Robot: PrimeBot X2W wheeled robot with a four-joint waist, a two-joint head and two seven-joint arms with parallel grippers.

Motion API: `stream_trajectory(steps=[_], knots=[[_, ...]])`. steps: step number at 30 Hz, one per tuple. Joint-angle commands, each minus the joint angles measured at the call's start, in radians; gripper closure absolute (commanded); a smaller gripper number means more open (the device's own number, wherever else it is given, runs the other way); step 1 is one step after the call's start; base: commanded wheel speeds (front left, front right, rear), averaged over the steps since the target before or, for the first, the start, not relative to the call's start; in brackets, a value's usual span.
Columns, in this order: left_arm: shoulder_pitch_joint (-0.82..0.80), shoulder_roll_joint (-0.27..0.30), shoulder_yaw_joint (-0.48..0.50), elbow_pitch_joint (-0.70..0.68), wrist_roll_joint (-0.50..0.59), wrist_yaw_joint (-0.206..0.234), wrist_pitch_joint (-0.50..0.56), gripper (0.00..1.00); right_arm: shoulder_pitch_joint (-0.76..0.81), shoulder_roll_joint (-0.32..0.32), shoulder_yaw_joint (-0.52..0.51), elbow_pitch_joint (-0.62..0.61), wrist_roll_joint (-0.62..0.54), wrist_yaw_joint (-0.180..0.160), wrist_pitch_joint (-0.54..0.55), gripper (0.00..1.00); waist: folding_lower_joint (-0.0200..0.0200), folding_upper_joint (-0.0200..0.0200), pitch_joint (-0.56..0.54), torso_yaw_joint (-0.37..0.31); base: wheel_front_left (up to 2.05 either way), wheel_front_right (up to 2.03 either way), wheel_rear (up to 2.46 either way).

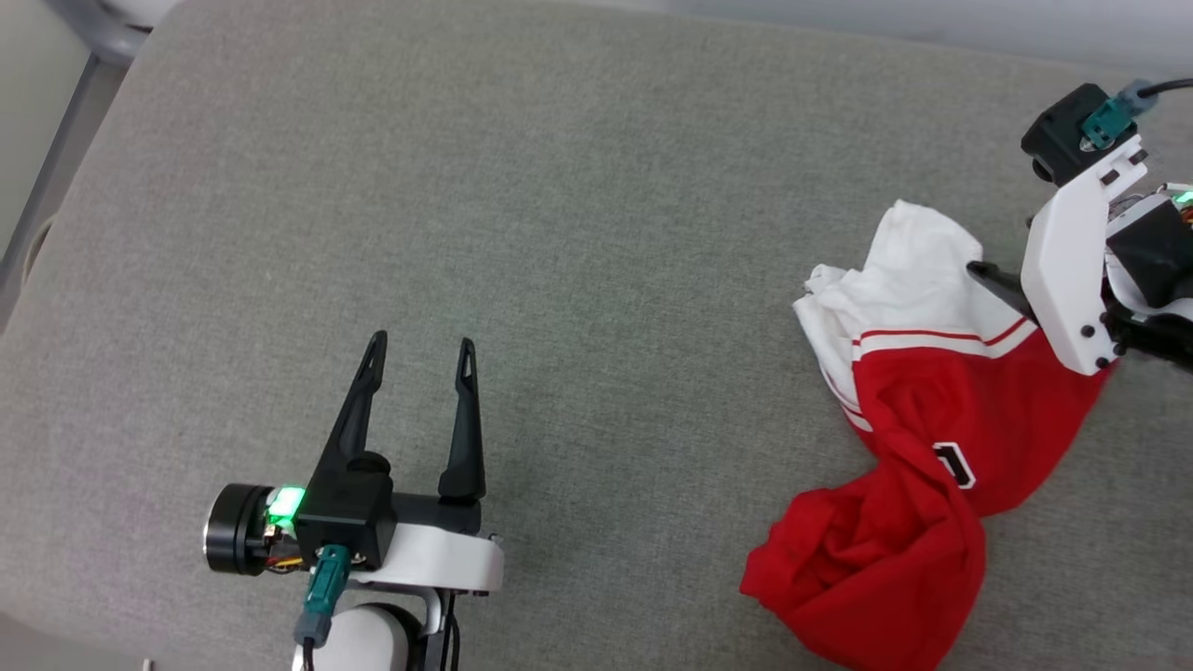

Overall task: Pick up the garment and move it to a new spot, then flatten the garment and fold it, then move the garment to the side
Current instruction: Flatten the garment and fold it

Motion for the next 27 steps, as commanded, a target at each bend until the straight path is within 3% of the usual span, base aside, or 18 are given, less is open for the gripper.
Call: stream_trajectory(steps=[1,8,18,19,20,27], knots=[[-0.020,-0.002,-0.007,-0.004,-0.007,0.007,-0.003,0.00,-0.034,-0.016,0.020,0.005,0.017,-0.001,0.031,0.00,-0.0002,0.0000,0.031,0.025,0.00,0.00,0.00],[-0.050,-0.004,-0.048,-0.014,-0.030,0.033,-0.003,0.00,-0.100,-0.034,0.131,0.058,0.045,-0.001,0.109,0.00,-0.0002,0.0000,0.094,0.071,0.00,0.00,0.00],[-0.071,-0.005,-0.068,-0.009,-0.056,0.062,-0.003,0.00,-0.069,-0.043,0.326,0.098,0.108,0.001,0.120,0.02,-0.0002,0.0000,0.121,0.097,0.00,0.00,0.00],[-0.072,-0.005,-0.066,-0.007,-0.057,0.061,-0.003,0.00,-0.077,-0.043,0.338,0.099,0.111,0.001,0.106,0.66,-0.0002,0.0000,0.119,0.096,0.00,0.00,0.00],[-0.072,-0.005,-0.063,-0.005,-0.056,0.062,-0.003,0.00,-0.086,-0.043,0.343,0.097,0.113,0.001,0.083,1.00,-0.0002,0.0000,0.116,0.094,0.00,0.00,0.00],[-0.047,-0.005,-0.043,0.004,-0.033,0.056,-0.003,0.00,-0.163,-0.042,0.328,0.099,0.150,-0.001,-0.135,1.00,-0.0002,0.0000,0.062,0.070,0.00,0.00,0.00]])
